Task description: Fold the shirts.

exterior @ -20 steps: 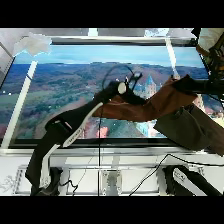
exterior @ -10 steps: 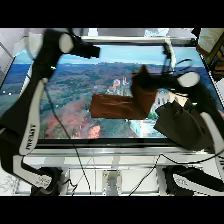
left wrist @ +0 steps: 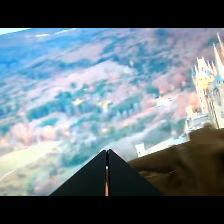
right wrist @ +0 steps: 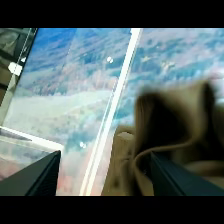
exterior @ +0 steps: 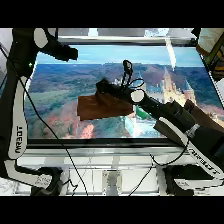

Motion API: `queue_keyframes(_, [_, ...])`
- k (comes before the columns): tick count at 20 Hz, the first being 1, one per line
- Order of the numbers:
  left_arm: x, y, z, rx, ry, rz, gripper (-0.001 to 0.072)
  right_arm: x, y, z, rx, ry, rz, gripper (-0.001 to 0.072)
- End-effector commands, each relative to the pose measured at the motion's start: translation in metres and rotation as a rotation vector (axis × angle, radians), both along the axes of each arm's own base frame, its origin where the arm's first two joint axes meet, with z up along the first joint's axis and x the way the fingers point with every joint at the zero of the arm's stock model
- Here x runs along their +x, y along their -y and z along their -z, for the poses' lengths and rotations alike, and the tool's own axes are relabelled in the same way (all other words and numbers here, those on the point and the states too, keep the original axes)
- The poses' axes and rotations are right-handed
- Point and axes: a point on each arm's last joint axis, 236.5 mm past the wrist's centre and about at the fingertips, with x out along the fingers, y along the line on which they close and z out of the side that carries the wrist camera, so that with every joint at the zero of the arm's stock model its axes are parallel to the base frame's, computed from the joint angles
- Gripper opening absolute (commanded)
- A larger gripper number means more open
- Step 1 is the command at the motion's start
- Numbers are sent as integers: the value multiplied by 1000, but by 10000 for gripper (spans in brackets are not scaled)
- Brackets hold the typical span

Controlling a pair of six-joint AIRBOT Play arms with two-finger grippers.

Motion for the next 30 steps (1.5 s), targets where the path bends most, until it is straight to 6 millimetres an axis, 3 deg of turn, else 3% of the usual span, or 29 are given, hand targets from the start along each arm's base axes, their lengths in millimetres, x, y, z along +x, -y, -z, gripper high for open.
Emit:
queue_keyframes(1, [-4,-6,4,21,-22,1,12,2,5,13,8,-54,4,624])
queue_keyframes(5, [-7,-6,7,20,-40,-2,12,21,45,18,-39,-63,20,624])
queue_keyframes(9, [-12,0,10,-2,-67,10,12,32,112,41,-151,-138,19,622])
queue_keyframes(14, [-20,30,10,-118,-97,72,12,15,185,87,-346,-314,30,613])
queue_keyframes(16, [-23,39,9,-155,-104,91,13,1,199,107,-419,-407,45,614])
queue_keyframes(21, [-26,53,6,-211,-114,120,13,-33,179,156,-366,-588,-6,615])
queue_keyframes(24, [-26,53,6,-210,-113,120,13,-34,163,176,-262,-646,40,615])
queue_keyframes(26, [-26,53,6,-209,-113,120,13,-25,147,176,-169,-647,65,615])
queue_keyframes(29, [-26,53,6,-207,-111,122,13,0,119,156,-12,-556,85,611])
queue_keyframes(30, [-26,53,6,-208,-112,122,13,7,111,147,29,-519,89,532])
